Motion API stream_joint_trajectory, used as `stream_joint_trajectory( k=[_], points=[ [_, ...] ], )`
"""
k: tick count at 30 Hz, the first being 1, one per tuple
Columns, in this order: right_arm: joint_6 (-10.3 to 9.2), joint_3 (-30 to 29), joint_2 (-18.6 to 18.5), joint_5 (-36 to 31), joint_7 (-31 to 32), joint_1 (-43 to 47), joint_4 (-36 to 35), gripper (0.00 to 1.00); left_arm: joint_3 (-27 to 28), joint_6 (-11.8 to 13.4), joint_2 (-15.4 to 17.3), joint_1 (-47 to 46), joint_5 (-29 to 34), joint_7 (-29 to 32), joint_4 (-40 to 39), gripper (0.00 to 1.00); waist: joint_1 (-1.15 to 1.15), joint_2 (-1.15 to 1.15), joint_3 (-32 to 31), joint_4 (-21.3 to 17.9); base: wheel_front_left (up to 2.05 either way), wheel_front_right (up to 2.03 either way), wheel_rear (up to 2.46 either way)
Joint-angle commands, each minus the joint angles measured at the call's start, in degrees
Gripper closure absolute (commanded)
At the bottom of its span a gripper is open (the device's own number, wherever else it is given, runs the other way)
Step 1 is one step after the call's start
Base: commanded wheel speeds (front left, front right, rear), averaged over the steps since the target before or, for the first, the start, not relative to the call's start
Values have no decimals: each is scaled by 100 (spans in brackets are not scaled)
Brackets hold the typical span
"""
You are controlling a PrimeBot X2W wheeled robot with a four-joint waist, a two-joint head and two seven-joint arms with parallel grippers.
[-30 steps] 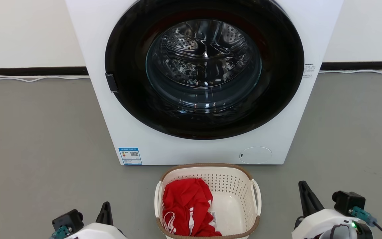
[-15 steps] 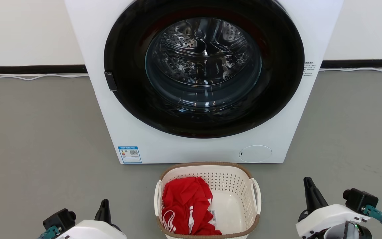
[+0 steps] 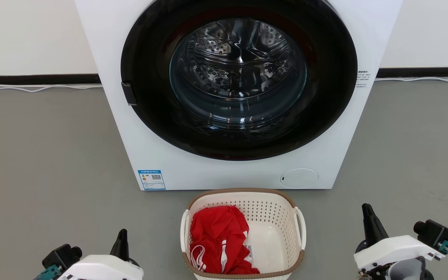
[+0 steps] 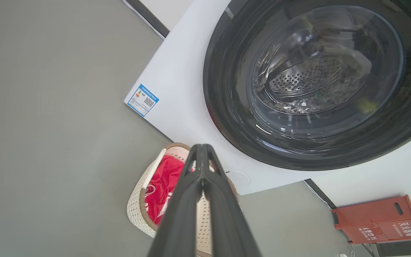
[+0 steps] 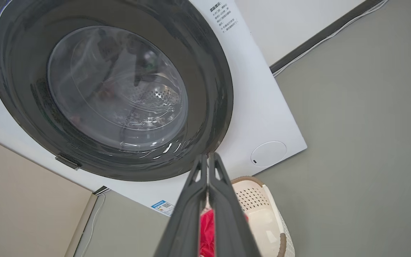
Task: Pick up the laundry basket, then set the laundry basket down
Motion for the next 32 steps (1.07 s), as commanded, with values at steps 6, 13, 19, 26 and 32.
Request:
stream_joint_trajectory(
  k=[6, 13, 19, 26, 32],
  points=[
    [18, -3, -21, 574, 155, -73, -326, 100, 186, -136, 19, -221, -441, 127, -272, 100, -1, 0, 20, -4, 0, 0, 0],
    [20, -39, -22, 1072, 271, -45, -454, 100, 274, -228, 16, -222, -819, 243, -362, 100, -1, 0, 40, -8, 0, 0, 0],
    [22, -70, -22, 1499, 370, -21, -564, 100, 349, -307, 12, -222, -1143, 342, -438, 100, -1, 0, 58, -11, 0, 0, 0],
    [24, -101, -22, 1924, 468, 2, -674, 100, 423, -386, 9, -223, -1466, 441, -514, 100, -1, 0, 75, -14, 0, 0, 0],
    [26, -132, -23, 2351, 567, 26, -784, 100, 497, -465, 6, -223, -1790, 539, -591, 100, -1, 0, 93, -18, 0, 0, 0]
  ],
)
